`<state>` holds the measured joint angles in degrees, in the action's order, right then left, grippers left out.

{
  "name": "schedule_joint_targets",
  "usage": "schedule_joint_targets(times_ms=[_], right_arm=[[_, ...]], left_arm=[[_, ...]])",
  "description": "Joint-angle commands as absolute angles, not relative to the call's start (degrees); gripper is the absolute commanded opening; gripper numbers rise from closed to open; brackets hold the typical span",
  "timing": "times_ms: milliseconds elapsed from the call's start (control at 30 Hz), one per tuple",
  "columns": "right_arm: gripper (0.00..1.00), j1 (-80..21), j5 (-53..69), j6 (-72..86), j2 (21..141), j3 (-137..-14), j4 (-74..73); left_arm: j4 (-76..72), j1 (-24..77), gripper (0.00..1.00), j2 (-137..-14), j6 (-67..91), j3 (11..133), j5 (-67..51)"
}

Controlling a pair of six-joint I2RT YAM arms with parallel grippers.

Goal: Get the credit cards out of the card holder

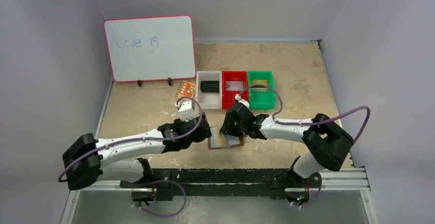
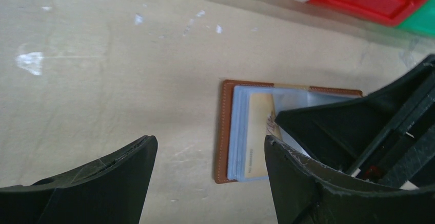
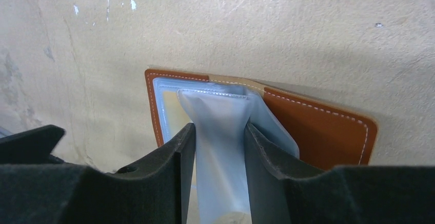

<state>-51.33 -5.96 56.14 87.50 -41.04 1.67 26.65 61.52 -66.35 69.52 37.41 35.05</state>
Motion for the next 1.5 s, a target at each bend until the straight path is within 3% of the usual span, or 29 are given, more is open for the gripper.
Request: schedule_joint_targets(times_ms=[0, 267, 767, 1233, 1467], right_arm=[[0.41, -49.29, -2.35, 57.82, 85.39, -37.88, 7.1], [0.41, -44.78, 5.4, 61.5, 81.58, -28.81, 19.0], [0.44, -40.39, 11.46, 65.61, 80.72, -21.43, 27.8], [0.44, -39.12, 12.0, 66.18, 80.86, -20.19, 28.61], [0.44, -38.87, 12.16, 66.18, 80.68, -20.13, 28.57]], left_arm=[[15.14, 61.22, 0.77, -69.58, 64.24, 40.86, 26.61], [2.0, 60.57, 0.72, -72.84, 66.2, 38.79, 17.25], [-25.34, 58.95, 0.72, -83.58, 75.17, 30.64, 2.52], [-15.04, 58.97, 0.73, -72.57, 77.03, 26.12, 15.03], [-14.33, 58.99, 0.54, -74.34, 77.17, 26.26, 13.38]])
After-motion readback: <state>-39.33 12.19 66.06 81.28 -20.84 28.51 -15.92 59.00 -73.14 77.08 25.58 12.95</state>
